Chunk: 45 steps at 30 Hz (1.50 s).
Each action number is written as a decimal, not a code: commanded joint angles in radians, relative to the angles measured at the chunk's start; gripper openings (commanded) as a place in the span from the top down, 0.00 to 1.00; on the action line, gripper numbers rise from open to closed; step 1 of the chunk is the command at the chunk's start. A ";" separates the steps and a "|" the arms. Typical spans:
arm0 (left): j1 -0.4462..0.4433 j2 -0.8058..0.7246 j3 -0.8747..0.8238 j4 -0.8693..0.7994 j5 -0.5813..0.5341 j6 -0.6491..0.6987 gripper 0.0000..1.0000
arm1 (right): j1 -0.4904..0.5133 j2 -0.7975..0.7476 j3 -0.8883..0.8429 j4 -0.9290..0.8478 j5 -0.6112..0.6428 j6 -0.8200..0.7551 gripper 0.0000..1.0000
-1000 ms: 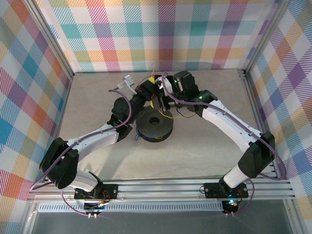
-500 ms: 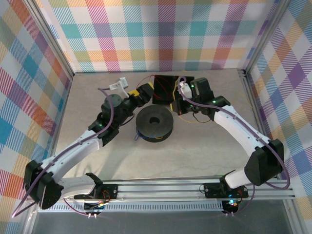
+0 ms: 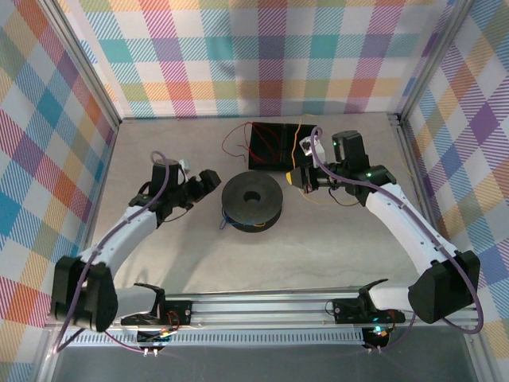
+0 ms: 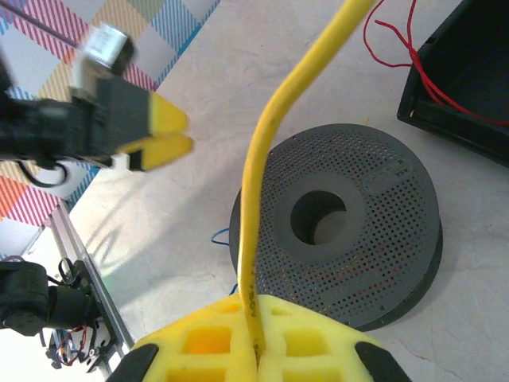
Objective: Wrap the cables
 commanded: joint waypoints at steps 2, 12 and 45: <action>0.042 0.127 -0.041 0.265 0.275 -0.107 0.21 | 0.001 -0.022 -0.022 -0.001 -0.042 -0.001 1.00; 0.055 0.419 -0.060 0.668 0.400 -0.272 0.50 | 0.001 -0.048 -0.031 0.004 -0.063 0.061 1.00; -0.467 0.191 0.599 -0.510 -0.661 0.490 1.00 | -0.002 -0.202 -0.182 0.123 0.010 -0.064 1.00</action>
